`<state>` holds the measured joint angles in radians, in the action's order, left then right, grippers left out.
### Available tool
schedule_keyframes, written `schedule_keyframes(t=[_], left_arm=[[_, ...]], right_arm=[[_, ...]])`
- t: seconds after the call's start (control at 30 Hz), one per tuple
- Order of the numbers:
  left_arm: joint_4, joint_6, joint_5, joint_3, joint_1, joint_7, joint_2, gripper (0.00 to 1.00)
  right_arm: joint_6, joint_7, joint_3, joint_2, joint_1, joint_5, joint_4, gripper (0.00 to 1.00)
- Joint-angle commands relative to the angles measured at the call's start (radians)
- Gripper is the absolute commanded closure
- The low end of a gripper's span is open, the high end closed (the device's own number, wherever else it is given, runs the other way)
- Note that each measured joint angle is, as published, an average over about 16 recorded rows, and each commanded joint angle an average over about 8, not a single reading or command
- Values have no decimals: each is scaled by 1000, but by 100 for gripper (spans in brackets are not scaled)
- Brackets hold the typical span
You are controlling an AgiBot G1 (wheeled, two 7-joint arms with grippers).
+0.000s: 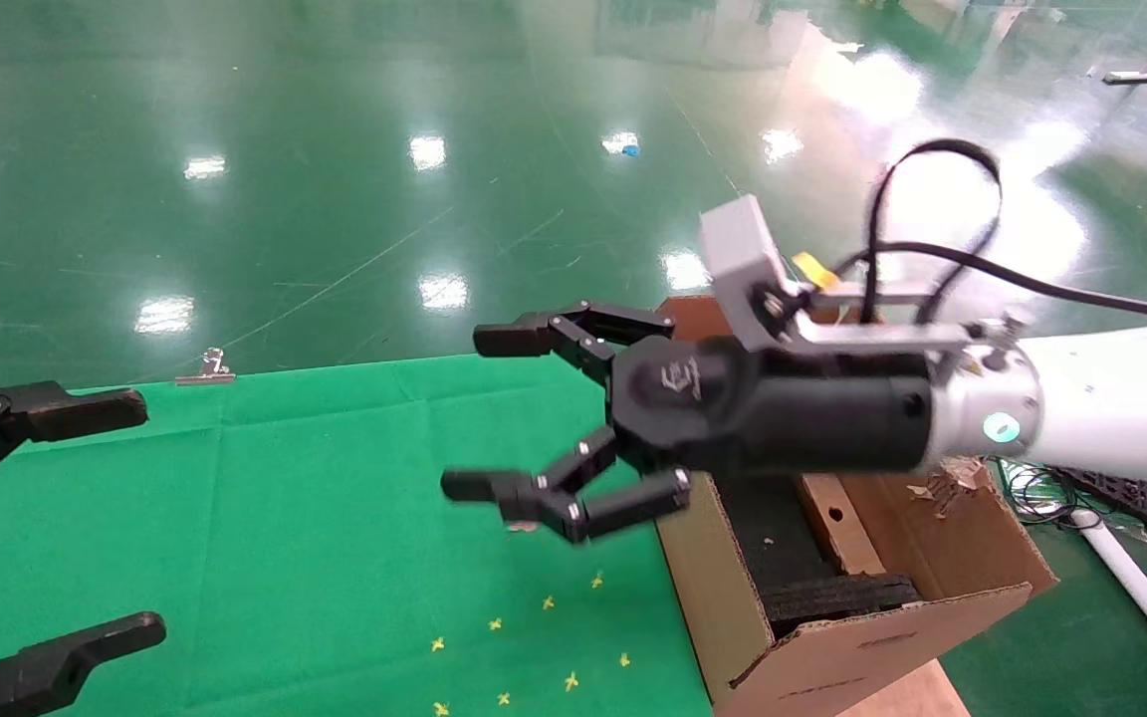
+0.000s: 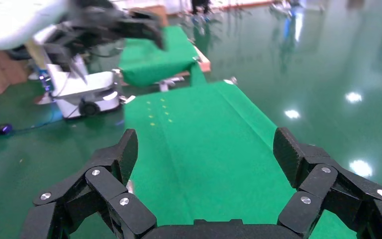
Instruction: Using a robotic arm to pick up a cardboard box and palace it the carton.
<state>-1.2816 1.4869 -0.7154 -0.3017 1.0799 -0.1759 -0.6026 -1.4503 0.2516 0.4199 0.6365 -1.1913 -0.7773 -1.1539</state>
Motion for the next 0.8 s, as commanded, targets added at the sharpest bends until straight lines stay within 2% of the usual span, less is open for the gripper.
schedule_keyframes(t=[0.03,0.23,0.37,0.8], left_arm=[[0,0,0,0,0,0,0,0],[0,0,0,0,0,0,0,0],[0,-1,0,0,0,0,0,0],[0,-1,1,0,0,0,0,0]], right_arm=[[-15,-22,-47,-9,40,16,-44,0],[-49,-66,-150,-27,125,50,-139,0],[-58,-75,-177,-31,147,60,-163,0],[-50,-67,-153,-28,128,53,-141,0]])
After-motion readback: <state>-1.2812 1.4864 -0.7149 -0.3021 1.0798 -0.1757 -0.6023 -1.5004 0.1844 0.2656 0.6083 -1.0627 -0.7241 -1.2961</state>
